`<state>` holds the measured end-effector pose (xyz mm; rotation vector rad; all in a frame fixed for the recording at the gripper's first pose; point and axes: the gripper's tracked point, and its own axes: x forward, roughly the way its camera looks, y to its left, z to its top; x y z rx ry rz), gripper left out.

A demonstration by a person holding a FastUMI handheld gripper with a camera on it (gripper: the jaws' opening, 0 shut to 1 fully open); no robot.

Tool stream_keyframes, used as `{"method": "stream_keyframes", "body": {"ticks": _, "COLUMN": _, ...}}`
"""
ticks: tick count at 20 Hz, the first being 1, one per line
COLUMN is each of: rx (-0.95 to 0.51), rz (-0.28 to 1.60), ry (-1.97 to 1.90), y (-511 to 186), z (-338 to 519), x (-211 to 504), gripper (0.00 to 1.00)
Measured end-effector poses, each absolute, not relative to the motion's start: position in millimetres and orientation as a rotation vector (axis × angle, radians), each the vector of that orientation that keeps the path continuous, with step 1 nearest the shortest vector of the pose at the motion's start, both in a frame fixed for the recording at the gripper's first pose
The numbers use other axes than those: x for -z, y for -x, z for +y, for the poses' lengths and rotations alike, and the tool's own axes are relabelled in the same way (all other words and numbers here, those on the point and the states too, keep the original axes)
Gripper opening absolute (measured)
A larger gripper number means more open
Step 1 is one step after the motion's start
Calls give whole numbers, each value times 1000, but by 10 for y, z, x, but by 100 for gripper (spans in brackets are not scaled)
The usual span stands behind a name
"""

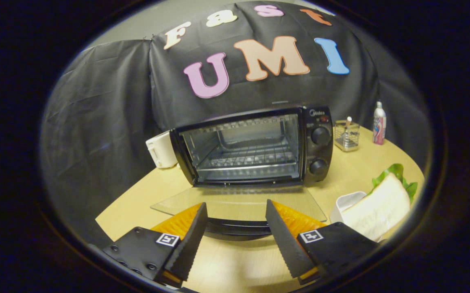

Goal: Open the toaster oven, put the food inside, and close the toaster oven door.

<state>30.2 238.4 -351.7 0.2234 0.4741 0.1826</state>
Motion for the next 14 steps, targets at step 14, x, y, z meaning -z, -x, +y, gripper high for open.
{"method": "stream_keyframes", "body": {"ticks": 14, "rx": -274, "rz": 539, "ry": -285, "y": -307, "z": 2218, "x": 3638, "gripper": 91}}
